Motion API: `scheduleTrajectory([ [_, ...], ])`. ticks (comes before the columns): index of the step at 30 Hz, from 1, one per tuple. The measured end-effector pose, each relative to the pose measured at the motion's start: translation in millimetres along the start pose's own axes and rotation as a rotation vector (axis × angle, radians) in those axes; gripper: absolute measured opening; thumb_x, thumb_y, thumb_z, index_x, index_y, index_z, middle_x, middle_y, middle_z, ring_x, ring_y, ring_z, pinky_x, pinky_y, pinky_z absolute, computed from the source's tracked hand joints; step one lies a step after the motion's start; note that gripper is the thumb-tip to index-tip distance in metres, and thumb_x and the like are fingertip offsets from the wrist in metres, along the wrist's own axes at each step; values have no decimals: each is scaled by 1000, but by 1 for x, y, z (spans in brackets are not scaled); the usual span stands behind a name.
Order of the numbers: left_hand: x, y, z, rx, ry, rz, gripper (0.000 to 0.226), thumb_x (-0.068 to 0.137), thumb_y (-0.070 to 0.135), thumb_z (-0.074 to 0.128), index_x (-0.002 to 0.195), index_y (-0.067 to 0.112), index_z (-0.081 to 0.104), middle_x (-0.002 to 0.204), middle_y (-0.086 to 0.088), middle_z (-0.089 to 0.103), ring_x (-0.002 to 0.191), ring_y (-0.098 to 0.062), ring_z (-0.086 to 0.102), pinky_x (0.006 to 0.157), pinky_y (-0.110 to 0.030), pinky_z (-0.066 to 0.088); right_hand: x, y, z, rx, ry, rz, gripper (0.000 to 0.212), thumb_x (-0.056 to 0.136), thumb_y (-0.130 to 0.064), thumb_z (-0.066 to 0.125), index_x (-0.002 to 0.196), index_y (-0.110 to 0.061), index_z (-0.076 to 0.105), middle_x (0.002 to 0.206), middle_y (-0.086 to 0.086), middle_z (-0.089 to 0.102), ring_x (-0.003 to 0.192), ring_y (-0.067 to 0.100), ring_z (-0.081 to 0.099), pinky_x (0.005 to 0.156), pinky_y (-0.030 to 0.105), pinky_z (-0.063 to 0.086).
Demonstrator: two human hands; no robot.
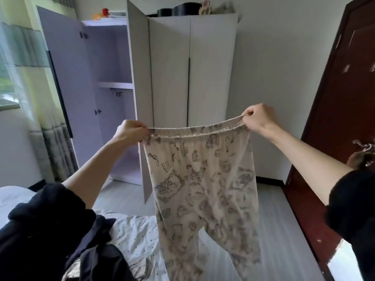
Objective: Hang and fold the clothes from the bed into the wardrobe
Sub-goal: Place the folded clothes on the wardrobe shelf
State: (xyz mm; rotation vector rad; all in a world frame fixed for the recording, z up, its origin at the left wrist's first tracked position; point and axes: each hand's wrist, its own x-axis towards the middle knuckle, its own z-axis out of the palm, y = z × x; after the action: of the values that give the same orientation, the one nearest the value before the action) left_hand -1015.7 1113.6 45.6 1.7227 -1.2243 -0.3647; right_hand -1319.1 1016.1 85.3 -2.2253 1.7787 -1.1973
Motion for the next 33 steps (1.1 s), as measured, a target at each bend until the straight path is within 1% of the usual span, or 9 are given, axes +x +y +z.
scheduleTrajectory([
  [5,14,-25,25,-28,-26,-51,18,83,23,64,67,15,67,67,-9,59,56,-19,53,60,-23,51,-2,21,26,101,91,128,7,77,-8,62,78,-14,67,89,13,70,90,29,64,80,32,49],
  [9,31,-52,52,-107,-20,-171,21,84,27,66,72,10,65,66,-7,58,40,-13,59,45,-16,52,-4,37,62,100,45,235,12,77,-5,59,74,2,68,75,19,67,75,32,64,72,34,53],
  [13,60,-81,91,-253,-126,-372,20,85,20,67,78,2,63,68,-11,65,53,-24,67,59,-31,59,15,53,101,175,-32,367,13,77,-2,54,73,0,66,70,17,67,55,28,62,56,31,55],
  [17,96,-96,127,-327,-186,-440,11,88,10,62,84,0,61,65,-15,68,52,-25,67,58,-36,59,45,74,148,187,-79,431,17,79,-6,52,73,-2,68,67,14,69,60,29,68,65,39,59],
  [21,173,-97,167,-389,-155,-427,11,92,7,56,82,3,58,55,-13,65,44,-19,64,58,-35,56,108,96,199,256,-82,464,22,76,-7,48,62,-11,64,58,9,67,60,28,69,66,43,59],
  [24,231,-86,192,-460,-94,-380,13,93,6,52,81,8,57,70,-13,64,43,-13,63,57,-28,56,158,107,223,344,-16,487,23,74,-8,44,59,-18,59,63,8,65,66,32,69,68,47,59],
  [28,293,-63,208,-561,-17,-289,16,92,2,49,83,10,59,74,-10,63,56,-15,64,65,-28,57,213,106,231,420,119,465,20,73,-14,45,62,-24,58,79,8,69,76,32,68,70,48,58],
  [31,324,-39,206,-658,19,-201,17,91,-1,48,87,10,60,75,-9,64,62,-15,64,71,-28,56,247,95,225,440,227,406,18,67,-23,40,58,-26,55,75,8,68,76,34,68,68,49,57],
  [33,334,-24,196,-698,51,-150,16,91,1,49,86,12,59,75,-7,64,63,-14,64,71,-27,56,257,81,213,442,282,359,21,71,-24,42,68,-26,63,75,6,68,78,34,67,69,48,57],
])
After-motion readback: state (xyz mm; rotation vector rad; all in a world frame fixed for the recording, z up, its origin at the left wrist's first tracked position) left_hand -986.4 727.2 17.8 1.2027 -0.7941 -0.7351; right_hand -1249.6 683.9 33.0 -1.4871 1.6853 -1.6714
